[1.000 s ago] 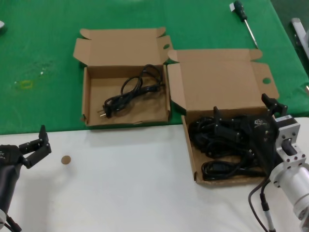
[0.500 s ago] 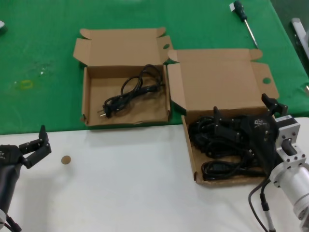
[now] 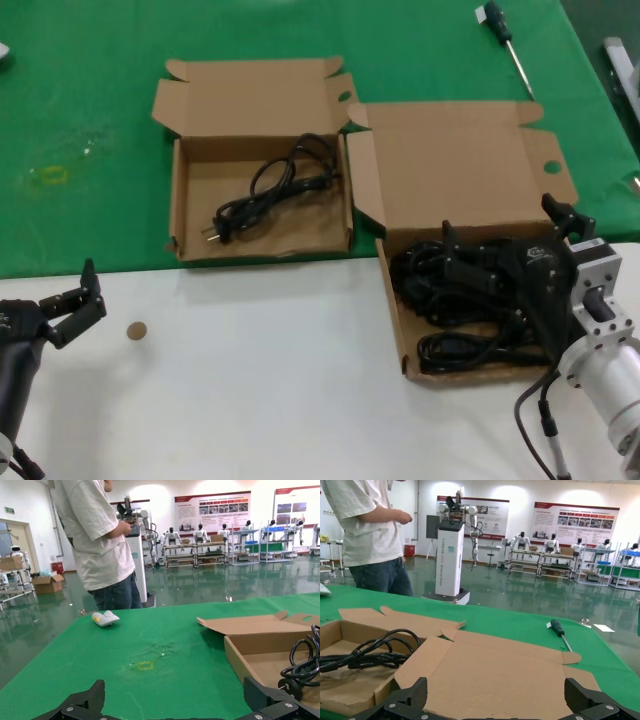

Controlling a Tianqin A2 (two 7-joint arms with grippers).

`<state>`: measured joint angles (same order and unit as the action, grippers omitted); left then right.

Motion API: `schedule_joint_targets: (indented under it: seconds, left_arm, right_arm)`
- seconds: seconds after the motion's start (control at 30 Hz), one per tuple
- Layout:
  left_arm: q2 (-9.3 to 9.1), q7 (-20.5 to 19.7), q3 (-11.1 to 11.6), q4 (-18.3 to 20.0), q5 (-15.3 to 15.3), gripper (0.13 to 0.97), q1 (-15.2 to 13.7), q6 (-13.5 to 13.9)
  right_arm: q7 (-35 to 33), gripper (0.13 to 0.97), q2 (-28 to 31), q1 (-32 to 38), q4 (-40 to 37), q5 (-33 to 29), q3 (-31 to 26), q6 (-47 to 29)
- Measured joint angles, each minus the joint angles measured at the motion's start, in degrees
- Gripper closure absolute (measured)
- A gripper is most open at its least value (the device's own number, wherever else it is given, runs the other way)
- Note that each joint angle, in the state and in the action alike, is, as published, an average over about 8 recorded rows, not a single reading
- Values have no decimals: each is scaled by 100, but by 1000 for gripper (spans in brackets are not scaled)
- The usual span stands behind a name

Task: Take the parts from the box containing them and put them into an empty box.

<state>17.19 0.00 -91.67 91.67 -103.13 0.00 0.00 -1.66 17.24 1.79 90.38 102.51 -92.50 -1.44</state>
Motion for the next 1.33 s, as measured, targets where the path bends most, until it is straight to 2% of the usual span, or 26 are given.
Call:
schedule_joint_targets:
  seconds: [1.33]
  left_arm:
    - [0, 0, 0, 0, 0, 132, 0, 0]
  right_arm:
    - [0, 129, 0, 0, 0, 0, 0, 0]
